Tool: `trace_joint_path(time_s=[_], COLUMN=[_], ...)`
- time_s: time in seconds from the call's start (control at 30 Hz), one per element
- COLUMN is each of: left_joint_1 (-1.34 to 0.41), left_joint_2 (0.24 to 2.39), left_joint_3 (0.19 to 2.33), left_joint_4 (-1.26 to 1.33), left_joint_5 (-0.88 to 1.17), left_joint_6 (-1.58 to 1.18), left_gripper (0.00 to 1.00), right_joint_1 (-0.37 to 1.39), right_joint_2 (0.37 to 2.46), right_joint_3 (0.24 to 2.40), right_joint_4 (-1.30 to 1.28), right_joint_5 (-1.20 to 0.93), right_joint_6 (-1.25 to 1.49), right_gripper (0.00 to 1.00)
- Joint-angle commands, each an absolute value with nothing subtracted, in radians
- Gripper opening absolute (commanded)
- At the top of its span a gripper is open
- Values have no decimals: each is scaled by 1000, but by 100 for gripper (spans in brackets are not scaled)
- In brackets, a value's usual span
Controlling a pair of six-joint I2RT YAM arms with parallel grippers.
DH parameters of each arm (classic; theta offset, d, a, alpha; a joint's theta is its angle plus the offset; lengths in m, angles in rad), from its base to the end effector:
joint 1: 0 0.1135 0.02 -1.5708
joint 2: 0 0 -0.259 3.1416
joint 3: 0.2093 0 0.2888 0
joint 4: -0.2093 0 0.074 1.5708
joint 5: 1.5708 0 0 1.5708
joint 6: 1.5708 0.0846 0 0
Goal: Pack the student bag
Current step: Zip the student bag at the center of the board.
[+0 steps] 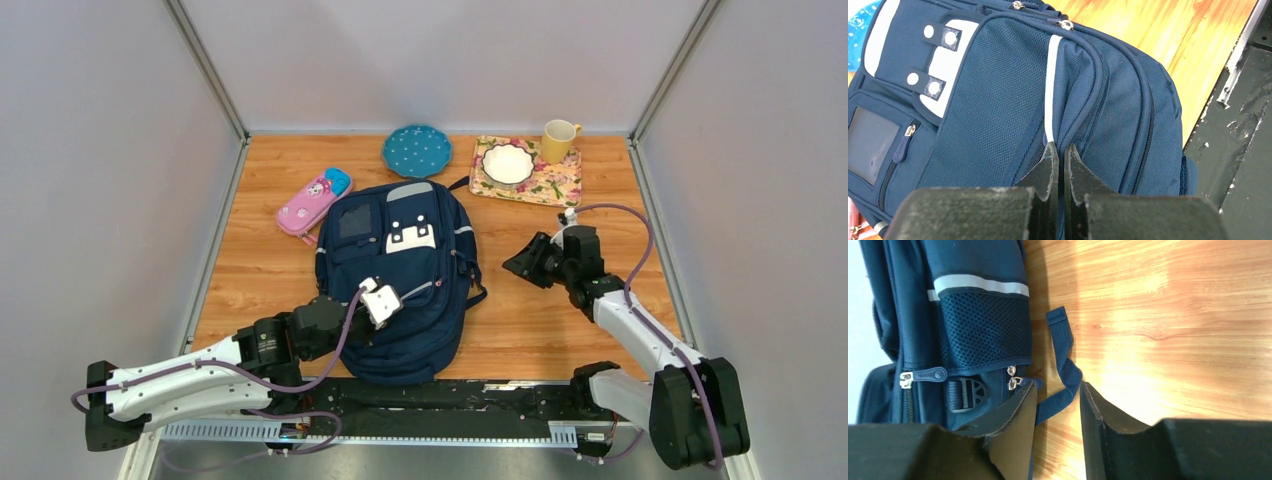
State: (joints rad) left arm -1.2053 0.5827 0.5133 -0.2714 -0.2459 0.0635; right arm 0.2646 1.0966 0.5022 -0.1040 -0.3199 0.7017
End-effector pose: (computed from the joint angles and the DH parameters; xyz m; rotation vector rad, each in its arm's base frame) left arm 0.1039 -0.2138 0.2441 1.0083 1.6545 -0.5361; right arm 0.2706 0.1009 0.1362 0.3402 2.3547 0.8527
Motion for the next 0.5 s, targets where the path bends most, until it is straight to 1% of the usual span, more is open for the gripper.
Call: trace_joint_path(time_s=[0.0,0.03,0.07,0.1,0.2,0.3,0.47], left_joint_1=[-1200,-1198,-1198,-1198,-1198,-1198,-1200], left_joint_2=[557,557,555,555,555,560,555], left_joint_3=[534,534,534,534,532,529,526], left_joint_4=[-203,-201,-202,-202,-198,-189,-179], left_joint_5=[-276,-275,-275,-275,-272,-265,-258], left_joint_6=[25,23,25,26,23,17,5], left_gripper=[0,0,0,0,0,0,0], right_joint_1=[193,193,195,193,193,204,255], right_joint_2=[1057,1061,1077,1084,1133,1208,1356], right_joint_3=[560,586,600,610,647,647,687], right_joint_4=[-204,-210,-210,-213,-187,-57,90], right_joint_5=[-506,-535,-567,-610,-666,-721,-715], right_joint_6=[672,670,676,680,701,802,887], right_gripper=[43,45,54,57,59,59,59])
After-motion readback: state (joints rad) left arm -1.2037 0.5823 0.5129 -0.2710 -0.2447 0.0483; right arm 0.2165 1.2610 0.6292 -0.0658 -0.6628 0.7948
